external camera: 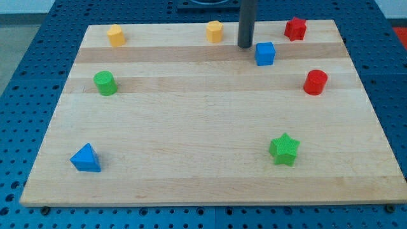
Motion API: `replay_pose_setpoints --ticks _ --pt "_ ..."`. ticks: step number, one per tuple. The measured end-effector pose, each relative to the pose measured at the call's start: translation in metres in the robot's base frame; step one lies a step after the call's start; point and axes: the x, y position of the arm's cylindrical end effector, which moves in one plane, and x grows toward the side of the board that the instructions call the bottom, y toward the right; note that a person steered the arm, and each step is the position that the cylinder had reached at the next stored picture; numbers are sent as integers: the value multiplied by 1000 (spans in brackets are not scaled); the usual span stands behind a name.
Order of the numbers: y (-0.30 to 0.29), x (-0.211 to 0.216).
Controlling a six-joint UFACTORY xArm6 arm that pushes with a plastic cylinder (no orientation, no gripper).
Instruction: Slide the blue cube to the center of the board
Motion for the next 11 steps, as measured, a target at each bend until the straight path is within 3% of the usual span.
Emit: replay_pose_setpoints --ticks 4,7,11 --pt "50 35" --pt "52 68" --pt "-8 83"
